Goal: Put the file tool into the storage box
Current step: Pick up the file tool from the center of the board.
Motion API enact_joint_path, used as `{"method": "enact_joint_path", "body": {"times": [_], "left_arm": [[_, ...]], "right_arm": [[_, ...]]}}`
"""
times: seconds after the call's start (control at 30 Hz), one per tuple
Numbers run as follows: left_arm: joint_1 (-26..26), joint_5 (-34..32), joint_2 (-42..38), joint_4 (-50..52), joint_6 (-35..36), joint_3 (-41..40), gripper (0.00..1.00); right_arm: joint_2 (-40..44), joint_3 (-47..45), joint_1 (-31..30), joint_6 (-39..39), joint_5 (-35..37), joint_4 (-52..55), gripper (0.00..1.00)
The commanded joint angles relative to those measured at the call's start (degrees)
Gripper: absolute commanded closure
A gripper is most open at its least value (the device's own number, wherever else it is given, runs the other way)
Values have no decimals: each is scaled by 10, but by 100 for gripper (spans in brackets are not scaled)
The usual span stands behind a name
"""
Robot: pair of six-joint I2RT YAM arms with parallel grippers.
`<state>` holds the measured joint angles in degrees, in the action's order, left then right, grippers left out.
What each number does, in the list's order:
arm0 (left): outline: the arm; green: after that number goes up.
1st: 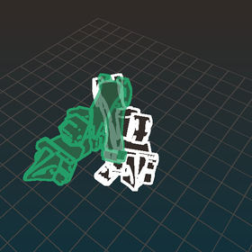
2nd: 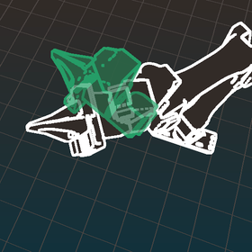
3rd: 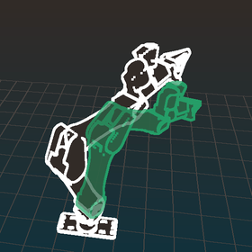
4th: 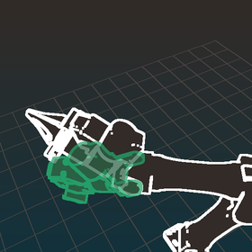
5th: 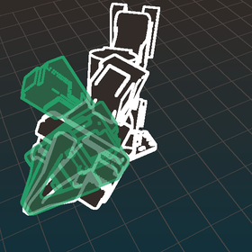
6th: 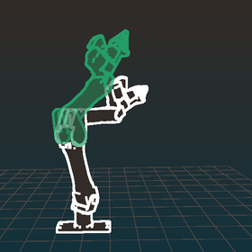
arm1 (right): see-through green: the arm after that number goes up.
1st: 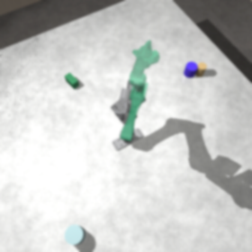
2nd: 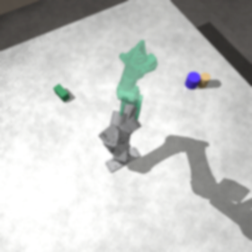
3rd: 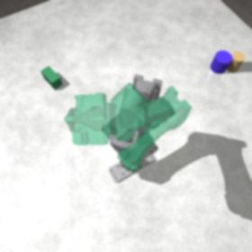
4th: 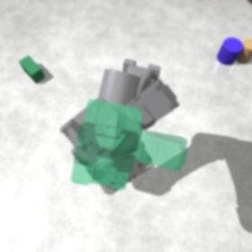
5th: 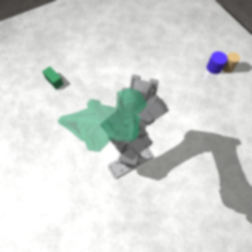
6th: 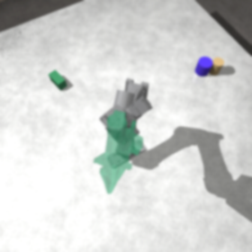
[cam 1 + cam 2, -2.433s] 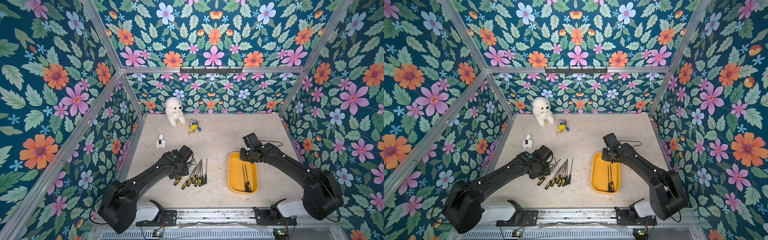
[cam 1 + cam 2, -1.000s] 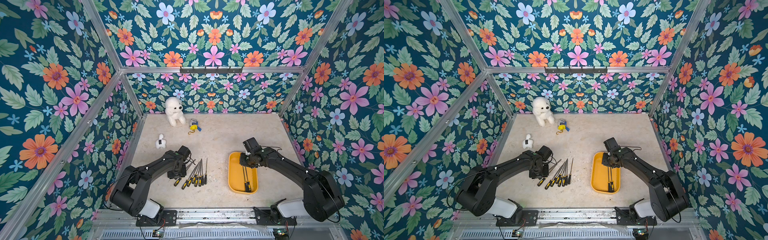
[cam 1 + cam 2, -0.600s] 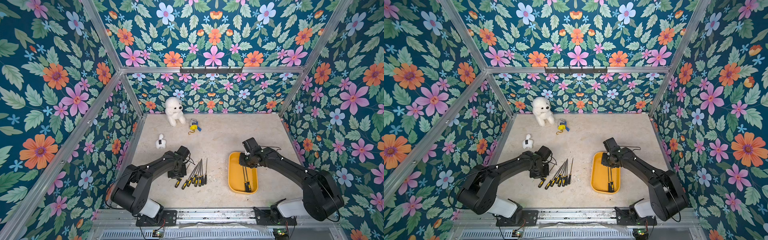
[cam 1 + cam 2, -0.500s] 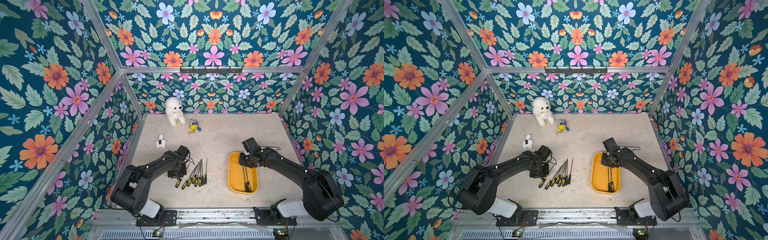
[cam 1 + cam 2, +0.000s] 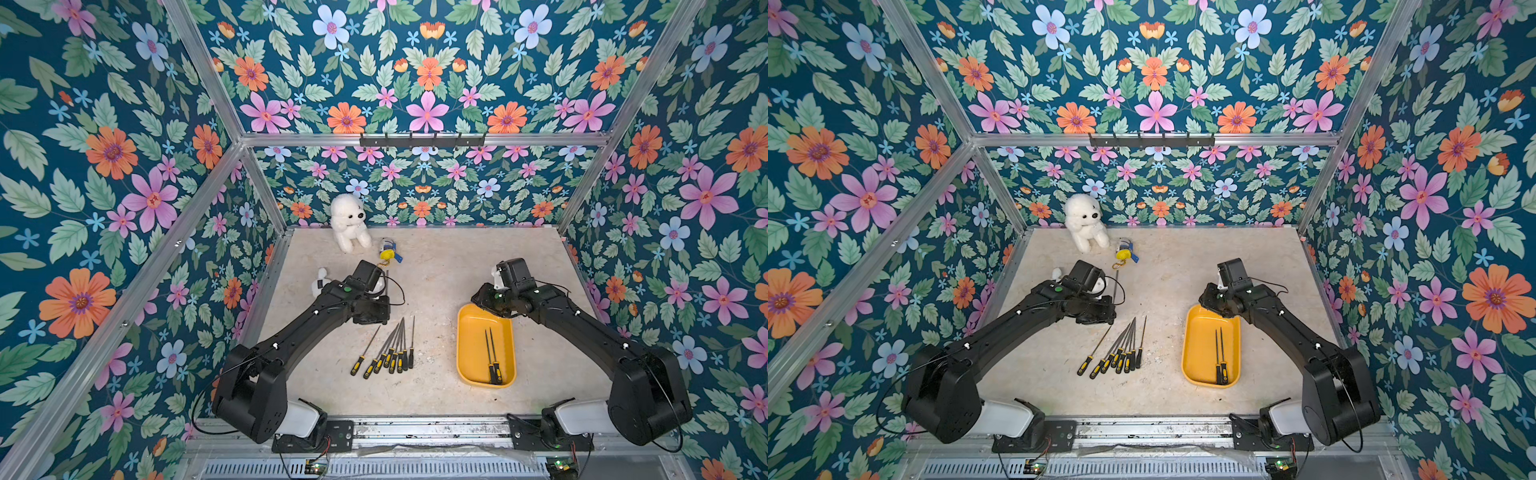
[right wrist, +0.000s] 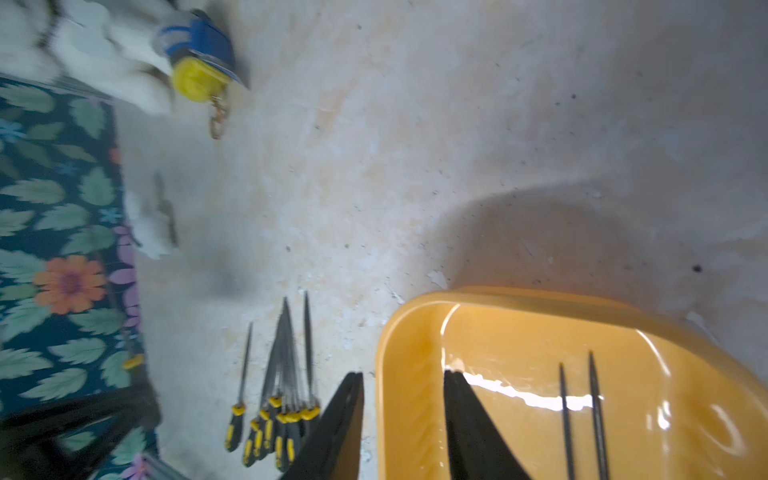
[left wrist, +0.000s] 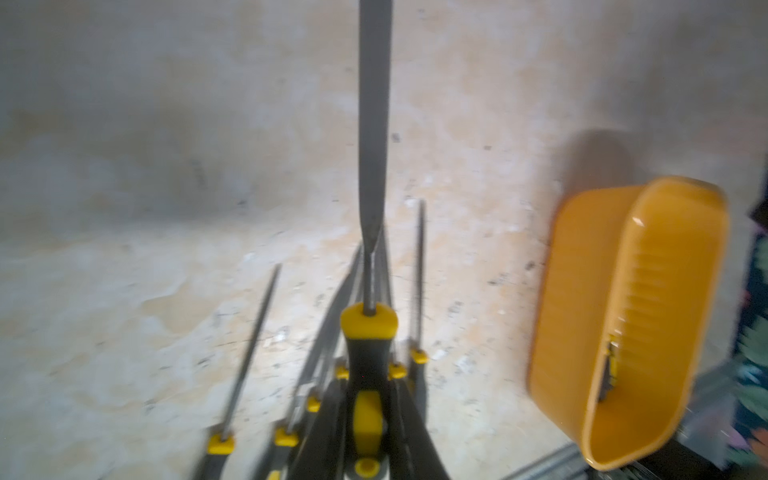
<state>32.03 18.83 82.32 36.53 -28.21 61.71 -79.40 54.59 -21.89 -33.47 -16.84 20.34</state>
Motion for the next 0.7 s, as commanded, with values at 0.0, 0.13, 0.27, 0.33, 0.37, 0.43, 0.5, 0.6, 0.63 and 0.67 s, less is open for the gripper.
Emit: {"method": "enact_joint_path", "body": {"times": [0.0,0.13,0.27,0.33,0.37,0.43,0.5,0.6,0.63,0.67], "left_arm": [[45,111,18,-44,14,32,89],[84,114,55,-58,-5,51,92],[102,109,71,-75,-20,50,93],[108,107,75,-77,-22,52,93],[111,105,77,-77,-24,53,93],[116,105,80,-79,-24,53,94],[121,109,81,-83,-25,52,94],[128,112,83,-85,-25,52,94],[130,113,81,-85,-25,52,94],[131,115,83,-85,-25,51,94]], "right_arm": [[-7,0,2,-32,-120,-100,60],[-36,19,-16,-33,-134,-102,60],[-46,17,-22,-45,-129,-109,61],[-46,14,-24,-45,-128,-112,61],[-43,12,-25,-48,-129,-119,61],[-42,8,-26,-55,-131,-130,61],[-47,9,-28,-55,-132,-132,61],[-56,9,-28,-59,-127,-140,61],[-60,11,-28,-60,-126,-141,62],[-63,13,-28,-61,-127,-144,61]]}}
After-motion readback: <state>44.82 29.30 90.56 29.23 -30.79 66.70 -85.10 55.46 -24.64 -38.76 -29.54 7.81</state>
